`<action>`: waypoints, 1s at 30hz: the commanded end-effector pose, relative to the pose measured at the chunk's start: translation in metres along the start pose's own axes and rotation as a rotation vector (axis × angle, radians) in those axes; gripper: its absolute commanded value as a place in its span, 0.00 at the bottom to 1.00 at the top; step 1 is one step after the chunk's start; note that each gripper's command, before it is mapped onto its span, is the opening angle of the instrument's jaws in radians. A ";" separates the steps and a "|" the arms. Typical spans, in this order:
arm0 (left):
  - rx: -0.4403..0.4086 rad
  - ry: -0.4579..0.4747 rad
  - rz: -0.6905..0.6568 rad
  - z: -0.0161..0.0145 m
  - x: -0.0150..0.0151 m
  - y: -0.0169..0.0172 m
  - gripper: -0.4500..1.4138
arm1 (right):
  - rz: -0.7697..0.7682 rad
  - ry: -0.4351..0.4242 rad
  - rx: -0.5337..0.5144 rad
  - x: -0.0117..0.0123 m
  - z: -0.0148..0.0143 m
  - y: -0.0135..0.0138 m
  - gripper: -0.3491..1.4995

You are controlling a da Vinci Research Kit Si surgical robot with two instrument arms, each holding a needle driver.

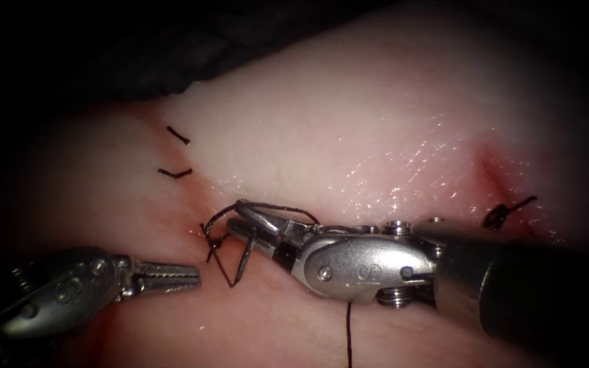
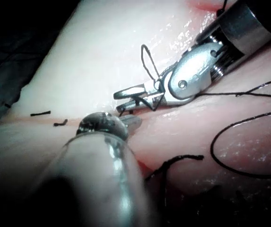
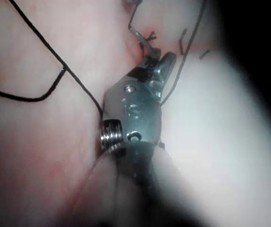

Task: Wound Closure
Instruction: With the right needle driver throw the needle through the top side of the wound.

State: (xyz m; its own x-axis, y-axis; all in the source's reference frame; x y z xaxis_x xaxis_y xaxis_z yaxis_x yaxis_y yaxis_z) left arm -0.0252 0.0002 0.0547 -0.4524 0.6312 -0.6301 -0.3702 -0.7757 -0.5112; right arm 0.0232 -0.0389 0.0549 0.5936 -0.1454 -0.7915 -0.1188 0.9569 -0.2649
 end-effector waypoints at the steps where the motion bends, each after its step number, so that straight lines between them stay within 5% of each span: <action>1: 0.001 0.003 0.003 0.0006 0.0006 -0.0006 0.00 | -0.005 0.011 0.001 0.0007 0.0011 0.0004 0.00; 10: 0.001 0.003 0.003 0.0005 0.0006 -0.0006 0.00 | -0.065 -0.011 0.058 -0.0003 0.0010 -0.0027 0.00; 30: 0.006 0.002 -0.002 0.0008 0.0009 -0.0006 0.00 | 0.094 -0.076 0.075 -0.0041 0.0010 -0.0036 0.00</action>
State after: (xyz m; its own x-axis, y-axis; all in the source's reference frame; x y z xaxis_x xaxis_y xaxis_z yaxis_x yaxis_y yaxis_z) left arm -0.0256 0.0003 0.0546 -0.4513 0.6342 -0.6277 -0.3752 -0.7731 -0.5113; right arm 0.0208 -0.0424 0.0595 0.6437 -0.0304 -0.7646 -0.1211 0.9826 -0.1411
